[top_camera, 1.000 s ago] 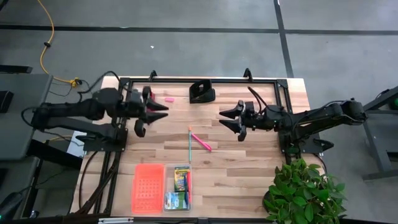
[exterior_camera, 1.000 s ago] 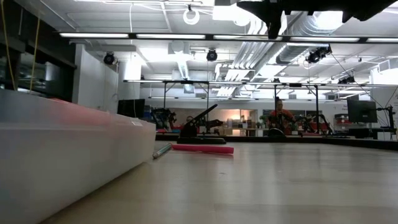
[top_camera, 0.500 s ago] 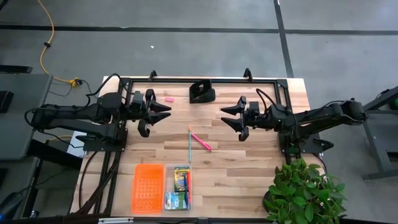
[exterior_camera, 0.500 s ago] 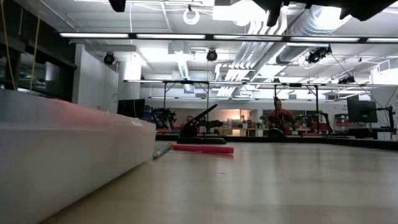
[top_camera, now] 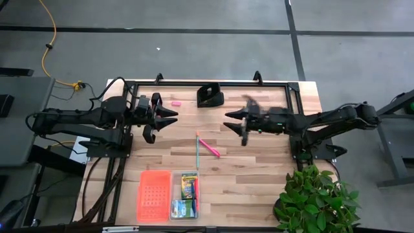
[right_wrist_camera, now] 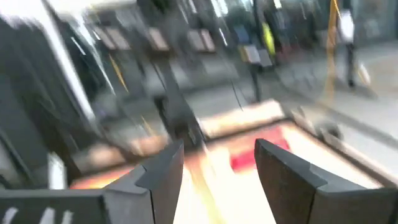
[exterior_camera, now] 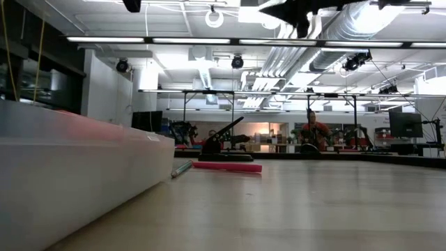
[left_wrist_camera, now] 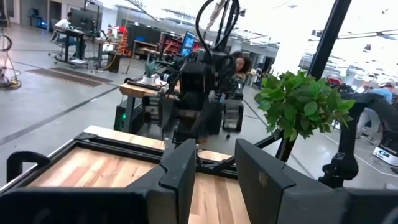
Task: Pack school essentials
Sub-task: Put the pink pen into the supply box
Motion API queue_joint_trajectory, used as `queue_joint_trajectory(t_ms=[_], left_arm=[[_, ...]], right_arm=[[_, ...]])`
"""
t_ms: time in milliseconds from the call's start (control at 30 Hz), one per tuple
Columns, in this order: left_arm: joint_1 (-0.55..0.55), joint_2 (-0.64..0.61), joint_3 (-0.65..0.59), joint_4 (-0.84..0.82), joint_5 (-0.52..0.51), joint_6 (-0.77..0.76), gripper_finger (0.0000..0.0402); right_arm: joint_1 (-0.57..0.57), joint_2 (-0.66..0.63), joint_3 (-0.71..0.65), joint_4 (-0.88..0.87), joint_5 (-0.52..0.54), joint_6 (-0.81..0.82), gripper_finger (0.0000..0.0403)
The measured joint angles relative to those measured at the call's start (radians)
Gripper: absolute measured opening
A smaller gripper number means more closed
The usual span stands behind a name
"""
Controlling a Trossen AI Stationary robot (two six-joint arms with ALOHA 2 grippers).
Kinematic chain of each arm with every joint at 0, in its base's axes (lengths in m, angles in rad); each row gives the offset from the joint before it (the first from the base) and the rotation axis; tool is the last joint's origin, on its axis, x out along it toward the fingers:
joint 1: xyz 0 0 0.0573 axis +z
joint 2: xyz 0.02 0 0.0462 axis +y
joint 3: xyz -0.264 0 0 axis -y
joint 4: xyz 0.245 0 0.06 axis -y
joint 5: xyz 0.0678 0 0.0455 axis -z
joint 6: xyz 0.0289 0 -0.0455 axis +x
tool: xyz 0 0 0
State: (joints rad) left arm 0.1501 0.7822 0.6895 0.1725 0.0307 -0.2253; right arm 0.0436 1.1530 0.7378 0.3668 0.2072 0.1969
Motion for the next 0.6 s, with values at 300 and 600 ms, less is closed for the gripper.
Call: queue_joint_trajectory(t_ms=[300, 600], left_arm=[[0.0, 0.0, 0.0, -0.005, -0.016, -0.007, 0.0103], [0.0, 0.0, 0.0, -0.049, -0.014, -0.007, 0.0103]], right_arm=[[-0.041, 0.36, 0.424, -0.627, -0.072, 0.23, 0.0189], [-0.044, 0.692, 0.67, -0.875, -0.109, 0.33, 0.0189]])
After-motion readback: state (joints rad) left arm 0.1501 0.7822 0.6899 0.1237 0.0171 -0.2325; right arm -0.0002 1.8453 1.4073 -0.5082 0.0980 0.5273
